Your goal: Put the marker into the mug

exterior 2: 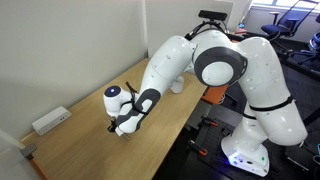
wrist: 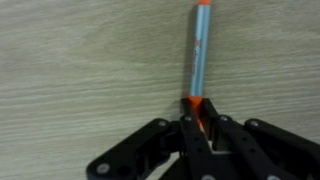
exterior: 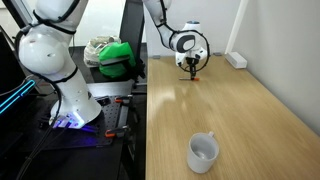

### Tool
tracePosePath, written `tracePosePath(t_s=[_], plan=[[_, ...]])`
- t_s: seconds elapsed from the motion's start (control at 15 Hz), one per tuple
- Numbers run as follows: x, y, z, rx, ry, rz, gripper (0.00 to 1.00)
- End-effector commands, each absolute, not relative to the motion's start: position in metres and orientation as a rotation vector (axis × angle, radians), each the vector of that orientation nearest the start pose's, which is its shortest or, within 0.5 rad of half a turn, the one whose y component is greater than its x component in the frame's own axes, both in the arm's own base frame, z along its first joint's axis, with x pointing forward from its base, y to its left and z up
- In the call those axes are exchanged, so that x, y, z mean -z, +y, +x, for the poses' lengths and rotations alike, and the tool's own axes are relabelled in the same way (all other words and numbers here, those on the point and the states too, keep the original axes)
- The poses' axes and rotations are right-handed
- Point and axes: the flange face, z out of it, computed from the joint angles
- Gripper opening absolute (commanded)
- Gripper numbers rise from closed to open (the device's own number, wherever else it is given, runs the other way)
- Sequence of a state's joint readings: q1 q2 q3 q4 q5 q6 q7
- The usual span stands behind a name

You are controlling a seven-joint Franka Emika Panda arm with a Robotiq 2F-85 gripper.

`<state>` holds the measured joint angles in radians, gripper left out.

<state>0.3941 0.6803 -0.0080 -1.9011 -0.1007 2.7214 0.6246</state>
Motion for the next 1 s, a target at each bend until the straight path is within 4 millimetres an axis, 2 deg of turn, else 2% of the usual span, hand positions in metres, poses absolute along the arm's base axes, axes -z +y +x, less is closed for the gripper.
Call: tracePosePath(t_s=[0.0,0.13,0.33,0.6,0.93], plan=[[-0.150,0.243,0.598,0.248,0.203,-3.094,0.03],[-0.150,0.243,0.598,0.245,0.200,-3.095,0.03],[-0.160,0.244,0.593,0.267,0.219,-3.107,0.03],[-0.183,0.243,0.586,0.345,0.239,-3.152,0.03],[-0.219,0.237,0.584,0.534,0.340,-3.202,0.03]])
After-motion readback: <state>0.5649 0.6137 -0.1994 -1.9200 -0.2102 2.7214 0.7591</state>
